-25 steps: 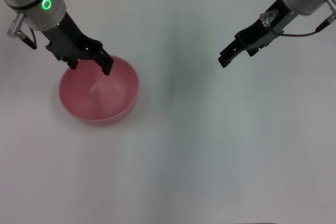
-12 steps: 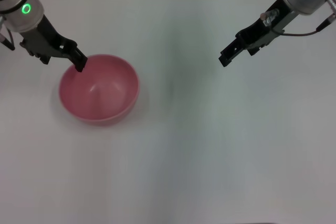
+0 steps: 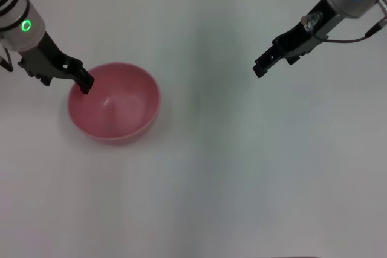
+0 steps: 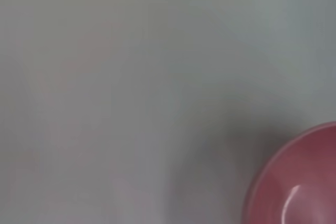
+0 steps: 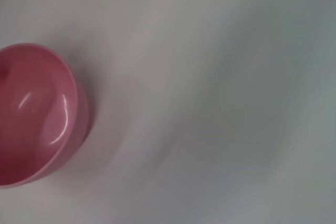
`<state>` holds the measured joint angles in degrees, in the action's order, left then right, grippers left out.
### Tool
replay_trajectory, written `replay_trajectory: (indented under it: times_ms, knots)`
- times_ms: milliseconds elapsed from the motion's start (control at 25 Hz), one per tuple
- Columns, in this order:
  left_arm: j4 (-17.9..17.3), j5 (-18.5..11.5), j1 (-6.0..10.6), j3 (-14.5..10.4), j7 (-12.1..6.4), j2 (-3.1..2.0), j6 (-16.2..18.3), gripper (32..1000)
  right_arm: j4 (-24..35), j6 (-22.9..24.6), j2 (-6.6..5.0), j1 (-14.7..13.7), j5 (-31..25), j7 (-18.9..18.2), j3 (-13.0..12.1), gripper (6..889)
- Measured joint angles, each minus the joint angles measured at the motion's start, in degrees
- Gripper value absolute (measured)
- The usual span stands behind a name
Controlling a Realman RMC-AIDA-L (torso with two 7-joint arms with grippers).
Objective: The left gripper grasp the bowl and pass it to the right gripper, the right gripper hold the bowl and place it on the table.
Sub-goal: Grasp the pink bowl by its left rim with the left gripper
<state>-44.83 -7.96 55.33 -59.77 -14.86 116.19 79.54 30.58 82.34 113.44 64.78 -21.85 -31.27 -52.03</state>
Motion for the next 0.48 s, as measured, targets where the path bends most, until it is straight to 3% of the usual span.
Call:
replay_trajectory:
  times_ms: [480]
  knots:
    - [5.0,-0.5,-0.27,0.0,-0.87,0.47,-4.5,861,0.1,0.0,0.01,-0.1,-0.2,-0.5,0.0,874]
